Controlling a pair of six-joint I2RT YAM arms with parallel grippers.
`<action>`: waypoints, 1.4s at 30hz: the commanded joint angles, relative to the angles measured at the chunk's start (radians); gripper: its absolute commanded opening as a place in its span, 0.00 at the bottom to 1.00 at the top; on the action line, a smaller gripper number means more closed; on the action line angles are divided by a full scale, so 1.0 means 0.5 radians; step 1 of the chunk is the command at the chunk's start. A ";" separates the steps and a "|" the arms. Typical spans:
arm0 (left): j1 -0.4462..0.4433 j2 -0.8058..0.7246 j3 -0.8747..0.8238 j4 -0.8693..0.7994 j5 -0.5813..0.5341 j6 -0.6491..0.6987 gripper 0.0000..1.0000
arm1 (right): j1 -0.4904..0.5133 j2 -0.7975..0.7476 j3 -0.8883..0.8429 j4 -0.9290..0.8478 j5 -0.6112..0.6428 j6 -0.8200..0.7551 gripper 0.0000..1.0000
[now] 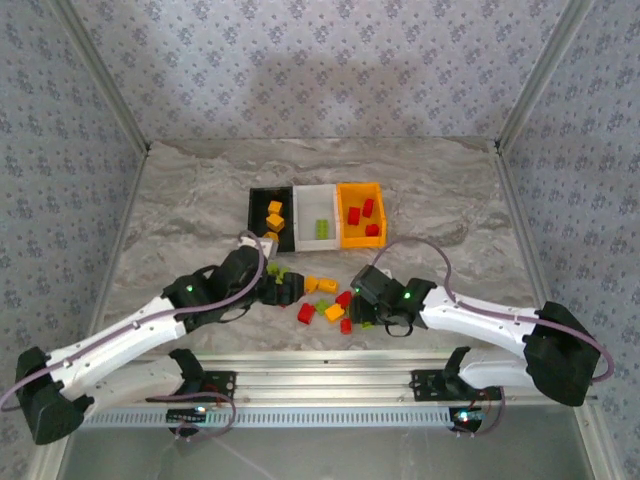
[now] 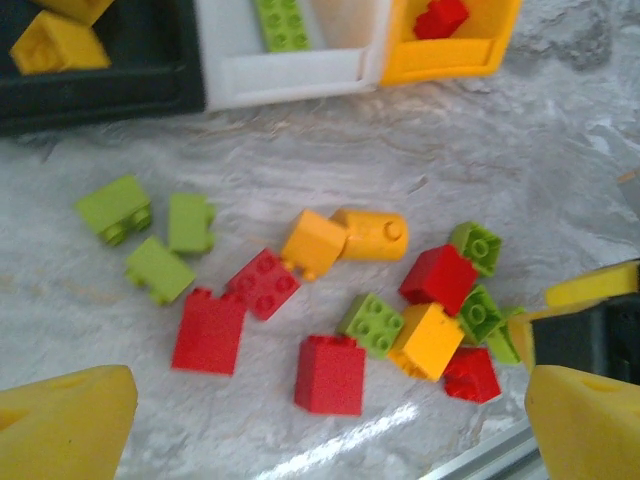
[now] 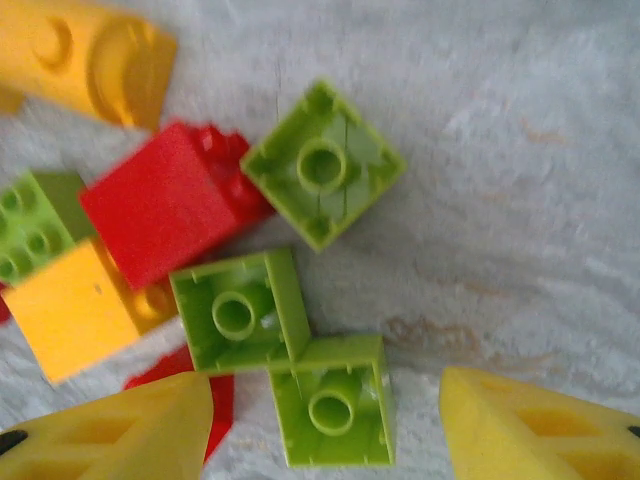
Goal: Sort the legos into containers by color
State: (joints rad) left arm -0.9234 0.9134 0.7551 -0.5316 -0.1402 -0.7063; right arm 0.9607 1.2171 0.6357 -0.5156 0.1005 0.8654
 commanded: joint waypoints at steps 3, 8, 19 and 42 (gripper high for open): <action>-0.004 -0.111 -0.052 -0.074 -0.135 -0.120 0.99 | 0.094 0.042 -0.026 -0.145 0.056 0.060 0.62; -0.003 -0.100 -0.076 -0.089 -0.163 -0.139 0.99 | 0.108 0.162 0.015 -0.057 0.093 -0.003 0.58; 0.003 -0.084 -0.099 -0.127 -0.221 -0.143 0.99 | 0.112 0.404 0.136 -0.022 0.145 -0.117 0.44; 0.023 -0.339 -0.308 -0.217 -0.332 -0.282 0.99 | -0.225 0.704 1.341 -0.110 0.184 -0.690 0.28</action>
State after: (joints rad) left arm -0.9195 0.7742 0.6106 -0.6117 -0.2832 -0.8139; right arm 0.8848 1.4441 1.2022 -0.6411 0.1955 0.6025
